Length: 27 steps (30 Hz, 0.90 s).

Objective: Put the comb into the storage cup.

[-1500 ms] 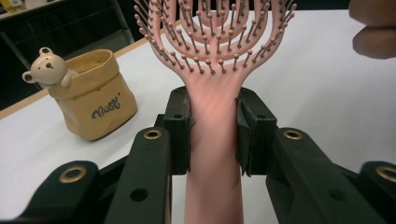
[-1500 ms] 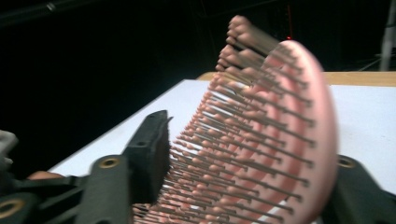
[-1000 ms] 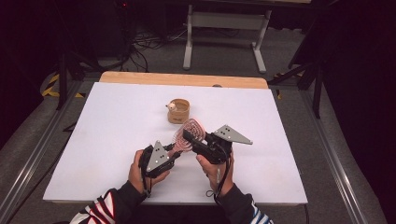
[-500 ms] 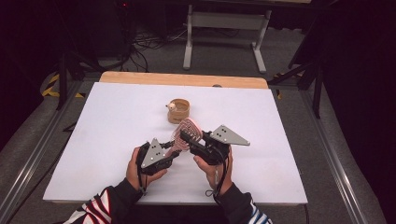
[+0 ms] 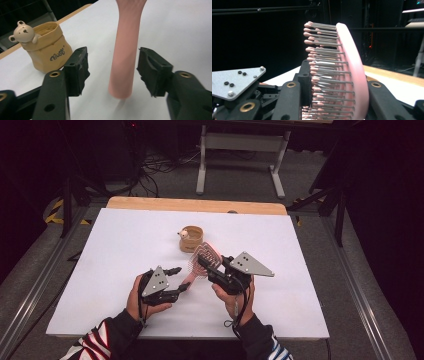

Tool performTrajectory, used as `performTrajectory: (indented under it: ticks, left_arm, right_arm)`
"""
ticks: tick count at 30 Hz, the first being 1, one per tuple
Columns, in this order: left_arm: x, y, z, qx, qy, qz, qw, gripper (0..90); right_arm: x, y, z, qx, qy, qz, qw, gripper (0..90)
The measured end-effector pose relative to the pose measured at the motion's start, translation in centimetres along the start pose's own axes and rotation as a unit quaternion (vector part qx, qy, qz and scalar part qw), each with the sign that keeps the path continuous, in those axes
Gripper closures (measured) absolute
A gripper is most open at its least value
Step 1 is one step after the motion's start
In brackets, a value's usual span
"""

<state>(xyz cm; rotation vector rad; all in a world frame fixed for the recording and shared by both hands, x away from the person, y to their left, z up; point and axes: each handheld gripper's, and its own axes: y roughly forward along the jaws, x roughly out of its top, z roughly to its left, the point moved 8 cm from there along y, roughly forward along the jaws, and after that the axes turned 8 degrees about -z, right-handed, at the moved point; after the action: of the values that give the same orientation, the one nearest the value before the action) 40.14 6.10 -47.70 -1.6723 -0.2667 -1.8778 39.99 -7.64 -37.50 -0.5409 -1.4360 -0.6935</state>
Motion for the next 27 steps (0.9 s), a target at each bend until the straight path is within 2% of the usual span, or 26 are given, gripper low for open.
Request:
performTrajectory:
  ticks: [7, 12, 16, 27]
  left_arm:
    - [0.2, -1.4, 0.1, -0.015, 0.018, -0.001, 0.9997, 31.2]
    - [0.2, -2.5, 1.0, -0.007, 0.009, -0.004, 0.9999, 23.5]
    - [0.0, -3.6, 1.6, -0.003, 0.002, -0.011, 0.9999, 20.7]
    - [-2.3, -6.5, 3.3, 0.019, -0.008, 0.009, 0.9998, 13.1]
  right_arm:
    - [0.8, -0.8, -0.5, -0.011, -0.021, -0.012, 0.9996, 63.4]
    - [1.2, -1.4, -1.0, -0.018, -0.025, -0.017, 0.9994, 63.5]
    - [1.5, -1.7, -1.5, -0.025, -0.027, -0.02, 0.9991, 63.5]
    - [2.0, -1.8, -2.1, -0.03, -0.033, -0.024, 0.9987, 63.5]
